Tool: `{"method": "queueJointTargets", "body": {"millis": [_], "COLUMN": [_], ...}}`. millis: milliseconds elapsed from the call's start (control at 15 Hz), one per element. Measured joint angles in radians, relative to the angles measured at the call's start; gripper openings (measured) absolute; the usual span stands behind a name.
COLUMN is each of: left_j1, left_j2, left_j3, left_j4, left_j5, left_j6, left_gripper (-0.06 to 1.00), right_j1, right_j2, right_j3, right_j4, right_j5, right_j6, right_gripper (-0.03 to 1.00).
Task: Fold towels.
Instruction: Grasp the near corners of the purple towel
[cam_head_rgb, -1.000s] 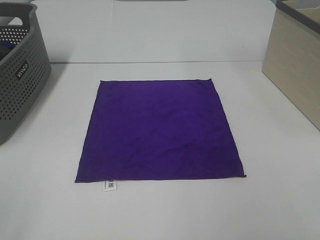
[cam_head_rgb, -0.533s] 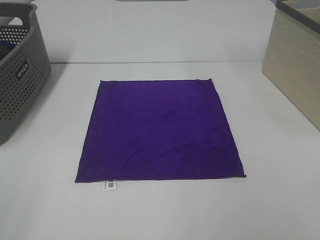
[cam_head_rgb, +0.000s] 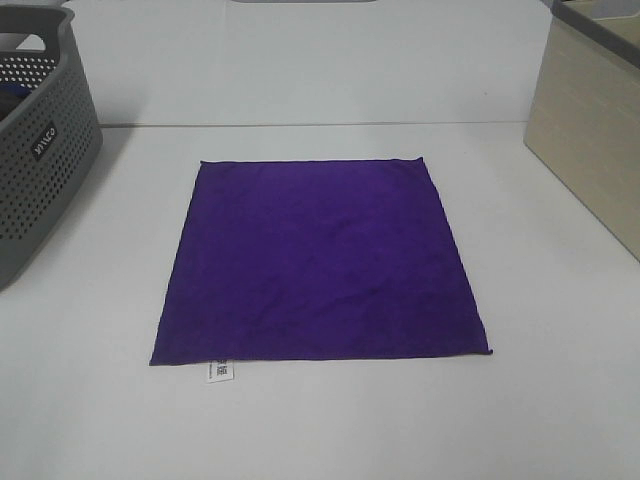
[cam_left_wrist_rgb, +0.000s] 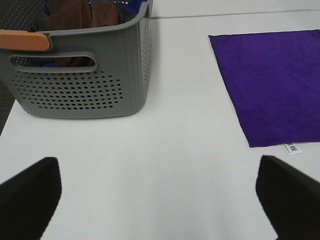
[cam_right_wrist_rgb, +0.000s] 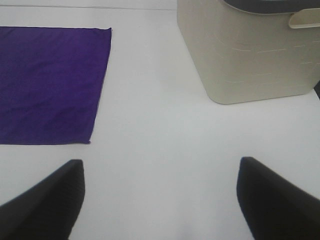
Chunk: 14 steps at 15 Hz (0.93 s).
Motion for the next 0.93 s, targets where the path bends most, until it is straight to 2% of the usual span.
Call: {"method": "queueJointTargets", "body": {"millis": [133, 200, 333, 400, 467, 600, 733, 800, 867, 933], "left_j1": [0.0, 0.0, 0.0, 0.0, 0.0, 0.0, 0.0, 0.0, -0.001, -0.002], "left_j2": [0.017, 0.091, 0.334, 0.411, 0.576, 0.863, 1.11, 1.215, 1.387, 1.427], "left_j3": [-0.002, -0.021, -0.126, -0.163, -0.239, -0.347, -0.41, -0.425, -0.429, -0.429], "left_j4": [-0.01, -0.028, -0.034, -0.034, -0.035, -0.046, -0.071, -0.135, -0.345, -0.403], "left_j5": [0.004, 0.027, 0.081, 0.096, 0.126, 0.151, 0.078, 0.033, -0.025, -0.039], "left_j6": [0.0, 0.0, 0.007, 0.007, 0.008, 0.06, 0.124, 0.164, 0.302, 0.348], "left_gripper": [0.99, 0.99, 0.98, 0.98, 0.97, 0.96, 0.95, 0.95, 0.95, 0.95], "right_j1": [0.0, 0.0, 0.0, 0.0, 0.0, 0.0, 0.0, 0.0, -0.033, -0.054], "right_j2": [0.008, 0.065, 0.302, 0.369, 0.54, 0.844, 1.074, 1.159, 1.269, 1.295], "right_j3": [-0.005, -0.03, -0.131, -0.157, -0.224, -0.333, -0.396, -0.406, -0.408, -0.408], "right_j4": [0.0, 0.0, -0.008, -0.014, -0.03, -0.059, -0.009, 0.061, 0.242, 0.299], "right_j5": [0.005, 0.03, 0.112, 0.126, 0.135, 0.084, -0.008, -0.05, -0.112, -0.125], "right_j6": [0.011, 0.044, 0.112, 0.127, 0.15, 0.144, 0.062, 0.012, -0.118, -0.164], "right_gripper": [0.8, 0.8, 0.8, 0.8, 0.8, 0.8, 0.8, 0.8, 0.8, 0.8]}}
